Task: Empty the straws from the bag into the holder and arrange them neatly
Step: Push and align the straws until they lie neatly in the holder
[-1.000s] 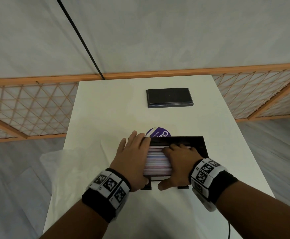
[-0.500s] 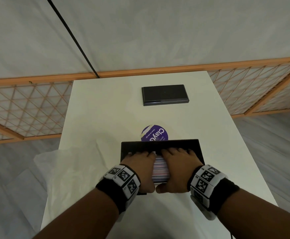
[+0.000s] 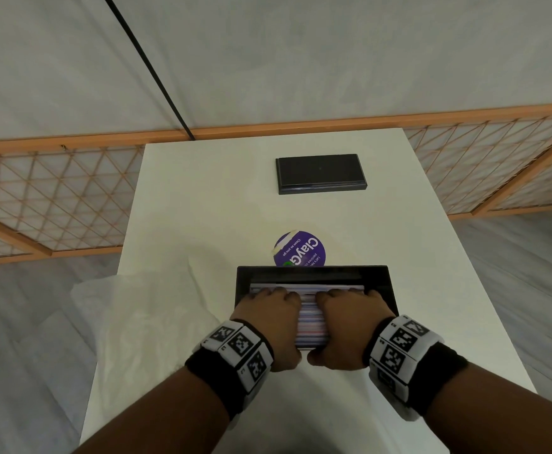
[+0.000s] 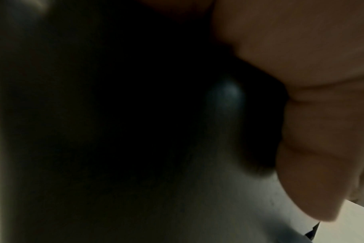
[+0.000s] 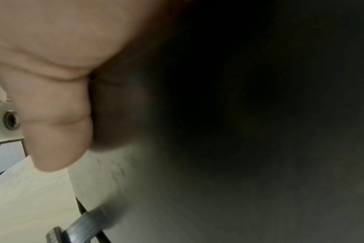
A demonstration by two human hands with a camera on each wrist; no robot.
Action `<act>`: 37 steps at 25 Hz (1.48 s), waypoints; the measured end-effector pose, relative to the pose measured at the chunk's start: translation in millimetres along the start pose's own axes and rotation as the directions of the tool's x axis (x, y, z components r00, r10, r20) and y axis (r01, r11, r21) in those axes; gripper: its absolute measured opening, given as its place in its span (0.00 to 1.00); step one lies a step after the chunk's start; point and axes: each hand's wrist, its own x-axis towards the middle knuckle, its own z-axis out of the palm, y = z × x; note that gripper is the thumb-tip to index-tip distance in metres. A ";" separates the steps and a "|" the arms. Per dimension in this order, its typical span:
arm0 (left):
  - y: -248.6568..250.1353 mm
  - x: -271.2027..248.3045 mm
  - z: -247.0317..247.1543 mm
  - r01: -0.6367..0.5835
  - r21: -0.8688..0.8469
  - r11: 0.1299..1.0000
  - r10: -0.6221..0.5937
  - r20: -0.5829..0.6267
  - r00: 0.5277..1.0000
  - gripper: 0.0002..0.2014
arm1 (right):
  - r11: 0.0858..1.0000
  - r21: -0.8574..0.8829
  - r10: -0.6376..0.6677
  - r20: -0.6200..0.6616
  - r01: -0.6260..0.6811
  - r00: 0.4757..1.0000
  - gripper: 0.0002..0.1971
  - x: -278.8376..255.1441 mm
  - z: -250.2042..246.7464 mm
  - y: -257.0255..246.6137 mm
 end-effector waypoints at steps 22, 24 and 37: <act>2.8 0.4 2.8 0.013 -0.051 0.999 -0.013 -0.012 1.000 0.38 | 1.000 0.028 0.012 -0.015 -0.011 1.000 0.39 0.5 1.8 -2.4; 2.1 0.4 2.3 0.012 -0.057 0.998 -0.013 -0.004 1.000 0.37 | 1.000 0.026 0.010 -0.011 -0.009 1.000 0.39 1.1 2.2 -2.5; 4.8 -4.0 0.2 0.043 -0.054 0.998 -0.044 -0.009 0.999 0.35 | 1.000 -0.002 -0.013 -0.049 0.013 0.999 0.41 -0.1 2.4 -3.5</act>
